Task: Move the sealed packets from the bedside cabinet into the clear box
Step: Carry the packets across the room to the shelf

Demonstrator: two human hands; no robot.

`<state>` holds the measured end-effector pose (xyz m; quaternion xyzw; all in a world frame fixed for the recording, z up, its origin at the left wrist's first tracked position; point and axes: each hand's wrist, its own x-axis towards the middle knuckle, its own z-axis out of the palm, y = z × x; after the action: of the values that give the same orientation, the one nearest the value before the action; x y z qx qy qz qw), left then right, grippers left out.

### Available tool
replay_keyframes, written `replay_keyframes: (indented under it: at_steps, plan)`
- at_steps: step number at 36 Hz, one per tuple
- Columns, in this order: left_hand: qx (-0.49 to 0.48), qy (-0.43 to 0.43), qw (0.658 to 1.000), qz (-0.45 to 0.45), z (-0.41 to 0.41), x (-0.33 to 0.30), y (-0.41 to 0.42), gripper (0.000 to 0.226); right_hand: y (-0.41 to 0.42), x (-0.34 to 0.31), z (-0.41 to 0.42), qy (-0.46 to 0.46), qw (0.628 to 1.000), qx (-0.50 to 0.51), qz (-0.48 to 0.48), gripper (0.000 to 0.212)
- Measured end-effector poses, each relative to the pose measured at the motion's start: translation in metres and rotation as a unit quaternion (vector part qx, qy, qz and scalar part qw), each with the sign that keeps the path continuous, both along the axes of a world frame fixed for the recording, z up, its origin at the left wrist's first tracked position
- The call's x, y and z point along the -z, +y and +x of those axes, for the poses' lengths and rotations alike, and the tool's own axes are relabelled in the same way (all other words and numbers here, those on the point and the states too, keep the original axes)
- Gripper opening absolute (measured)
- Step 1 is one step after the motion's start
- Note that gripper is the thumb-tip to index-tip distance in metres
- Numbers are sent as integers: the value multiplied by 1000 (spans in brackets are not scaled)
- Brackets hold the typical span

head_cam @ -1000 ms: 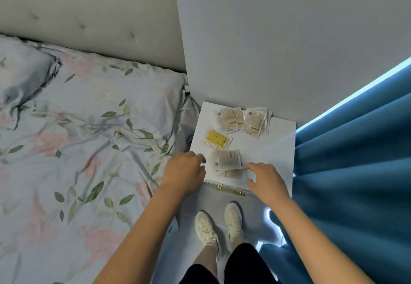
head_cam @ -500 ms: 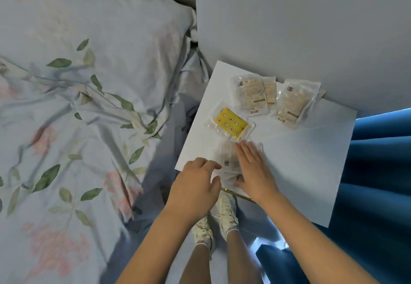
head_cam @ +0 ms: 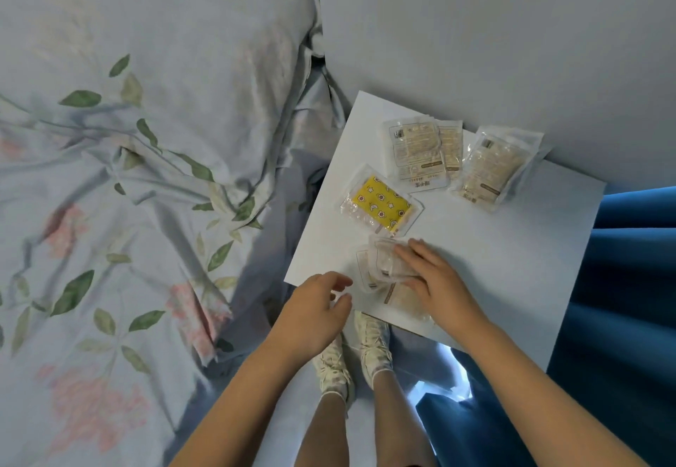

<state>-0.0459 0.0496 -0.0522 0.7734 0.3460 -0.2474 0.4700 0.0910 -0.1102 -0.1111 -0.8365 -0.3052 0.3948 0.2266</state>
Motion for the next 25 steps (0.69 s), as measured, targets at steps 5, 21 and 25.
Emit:
replay_keyframes:
  at_steps: [5, 21, 25]
  plan:
    - [-28, -8, 999, -25, 26, 4, -11, 36, 0, 2, -1, -70, 998, 7, 6, 43]
    - [-149, -16, 988, -38, 38, 13, -23, 40, 5, -6, 13, 58, 942, 323, 65, 17]
    - [-245, -38, 966, -69, 41, 11, -24, 44, 7, -11, 17, 103, 908, 400, 75, 24]
